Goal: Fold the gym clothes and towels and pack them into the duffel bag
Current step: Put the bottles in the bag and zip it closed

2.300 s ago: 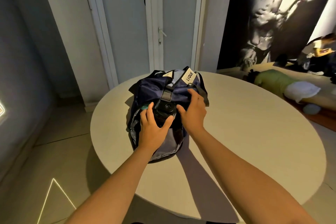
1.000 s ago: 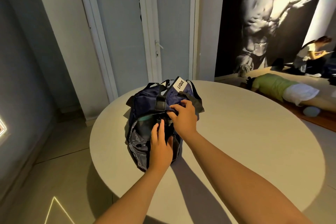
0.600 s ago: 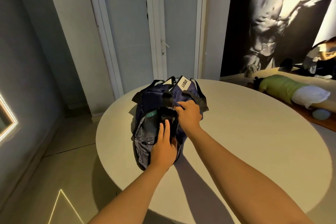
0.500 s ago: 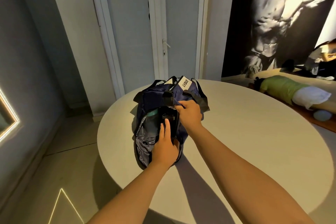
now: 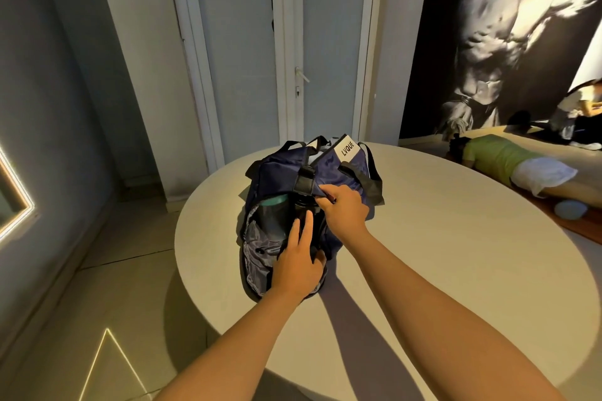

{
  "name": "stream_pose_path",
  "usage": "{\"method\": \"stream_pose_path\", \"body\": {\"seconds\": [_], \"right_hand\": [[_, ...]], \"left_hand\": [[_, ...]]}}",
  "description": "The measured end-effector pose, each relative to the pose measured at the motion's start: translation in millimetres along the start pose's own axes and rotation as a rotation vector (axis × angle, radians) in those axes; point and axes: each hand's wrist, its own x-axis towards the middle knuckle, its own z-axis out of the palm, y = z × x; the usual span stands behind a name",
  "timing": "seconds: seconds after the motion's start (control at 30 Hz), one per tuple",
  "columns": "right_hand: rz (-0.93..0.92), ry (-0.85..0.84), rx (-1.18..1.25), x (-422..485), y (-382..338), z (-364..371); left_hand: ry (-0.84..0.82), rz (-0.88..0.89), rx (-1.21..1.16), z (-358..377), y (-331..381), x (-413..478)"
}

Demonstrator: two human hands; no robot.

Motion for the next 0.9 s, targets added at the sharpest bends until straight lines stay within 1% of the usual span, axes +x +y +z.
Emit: {"method": "stream_pose_path", "body": {"seconds": [0.13,0.23,0.37,0.43,0.5,0.6,0.73,0.83,0.9], "right_hand": [[0.014,0.021,0.045,1.9,-1.6,0.4],[0.022,0.031,0.115,2.7,-3.3,-1.2],[0.007,-0.036,0.227,4.7,-9.6,-2.0],[0.017,-0.061,0.234,5.4,-13.8,-4.3],[0.042,-0.103,0.207,6.0,-14.7,-7.0],[0.08,-0.135,0.115,4.0,-8.7,-0.1],[0.061,-0.148,0.064,-4.1,1.6,13.9],[-0.022,-0.087,-0.015,-12.4,6.3,13.8],[-0.05,0.019,-0.078,-16.8,10.4,10.2]], "left_hand": [[-0.021,-0.066,0.07,0.7,4.4,4.6],[-0.047,-0.089,0.05,-1.1,7.8,10.4],[-0.077,-0.168,0.035,-8.0,12.1,19.9],[-0.103,-0.214,0.034,-11.0,8.8,27.7],[-0.131,-0.22,0.012,-13.9,3.9,32.7],[-0.128,-0.149,-0.134,-13.8,-1.4,30.9],[-0.035,-0.026,-0.314,-7.9,-5.3,24.8],[0.033,-0.067,-0.459,-10.1,-3.8,21.4],[0.049,-0.108,-0.571,-14.8,-1.1,19.6]]}}
